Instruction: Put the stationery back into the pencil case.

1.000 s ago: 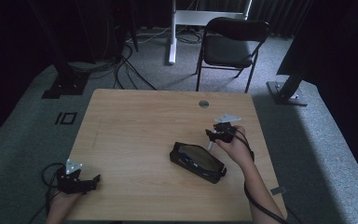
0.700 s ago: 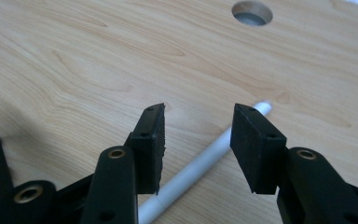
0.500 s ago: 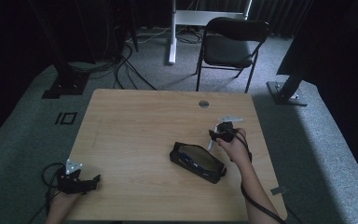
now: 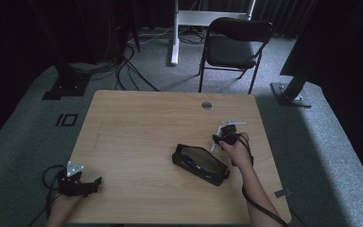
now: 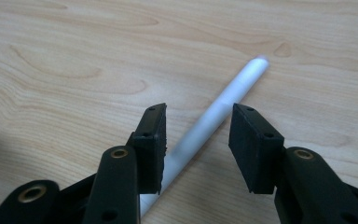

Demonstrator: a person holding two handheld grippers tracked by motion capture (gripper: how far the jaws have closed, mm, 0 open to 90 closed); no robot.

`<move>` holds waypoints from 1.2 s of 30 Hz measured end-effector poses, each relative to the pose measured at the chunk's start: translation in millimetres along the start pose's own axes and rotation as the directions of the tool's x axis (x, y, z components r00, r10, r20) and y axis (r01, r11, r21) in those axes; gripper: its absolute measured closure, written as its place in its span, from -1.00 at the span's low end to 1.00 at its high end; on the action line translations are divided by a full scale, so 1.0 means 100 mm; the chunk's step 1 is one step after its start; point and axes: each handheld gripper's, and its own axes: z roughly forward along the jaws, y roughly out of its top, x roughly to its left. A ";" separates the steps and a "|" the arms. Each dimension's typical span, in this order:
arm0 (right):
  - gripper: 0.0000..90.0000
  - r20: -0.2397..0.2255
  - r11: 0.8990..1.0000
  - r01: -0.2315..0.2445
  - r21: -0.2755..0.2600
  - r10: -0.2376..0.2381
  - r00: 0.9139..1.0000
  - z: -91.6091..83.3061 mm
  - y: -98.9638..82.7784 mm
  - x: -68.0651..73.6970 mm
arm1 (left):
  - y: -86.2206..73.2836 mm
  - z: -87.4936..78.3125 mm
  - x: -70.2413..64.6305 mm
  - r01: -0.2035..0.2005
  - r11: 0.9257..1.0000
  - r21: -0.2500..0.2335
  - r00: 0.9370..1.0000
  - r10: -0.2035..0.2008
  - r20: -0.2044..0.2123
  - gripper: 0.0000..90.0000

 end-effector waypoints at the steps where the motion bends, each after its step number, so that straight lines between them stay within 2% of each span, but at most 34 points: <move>1: 0.25 0.009 1.000 0.003 0.003 -0.003 1.000 0.01 0.00 0.00 | 0.00 0.00 0.00 0.000 1.000 0.000 1.000 0.000 0.000 -0.99; 8: 0.25 0.027 0.999 0.010 0.032 -0.011 1.000 0.05 -0.03 0.01 | 0.00 0.00 0.00 0.000 1.000 0.000 1.000 0.000 0.000 -0.99; 10: 0.26 0.033 0.999 -0.003 0.040 0.001 0.999 0.06 -0.04 0.01 | 0.00 0.00 0.00 0.000 1.000 0.000 1.000 0.000 0.000 -0.99; 16: 0.27 0.021 0.998 -0.004 0.061 0.003 1.000 0.07 -0.07 -0.01 | 0.00 0.00 0.00 0.000 1.000 0.000 1.000 0.000 0.000 -0.99; 20: 0.34 0.021 0.997 0.037 0.071 -0.038 0.999 0.06 -0.08 -0.01 | 0.00 0.00 0.00 0.000 1.000 0.000 1.000 0.000 0.000 -0.99; 24: 0.52 0.006 0.992 0.098 0.081 -0.099 0.995 0.05 -0.08 0.00 | 0.00 0.00 0.00 0.000 1.000 0.000 1.000 0.000 0.000 -0.99; 29: 0.72 0.005 0.989 0.119 0.086 -0.120 0.993 0.04 -0.09 0.00 | 0.00 0.00 0.00 0.000 1.000 0.000 1.000 0.000 0.000 -0.99; 36: 0.75 0.003 0.988 0.127 0.091 -0.128 0.992 0.04 -0.08 0.01 | 0.00 0.00 0.00 0.000 1.000 0.000 1.000 0.000 0.000 -0.99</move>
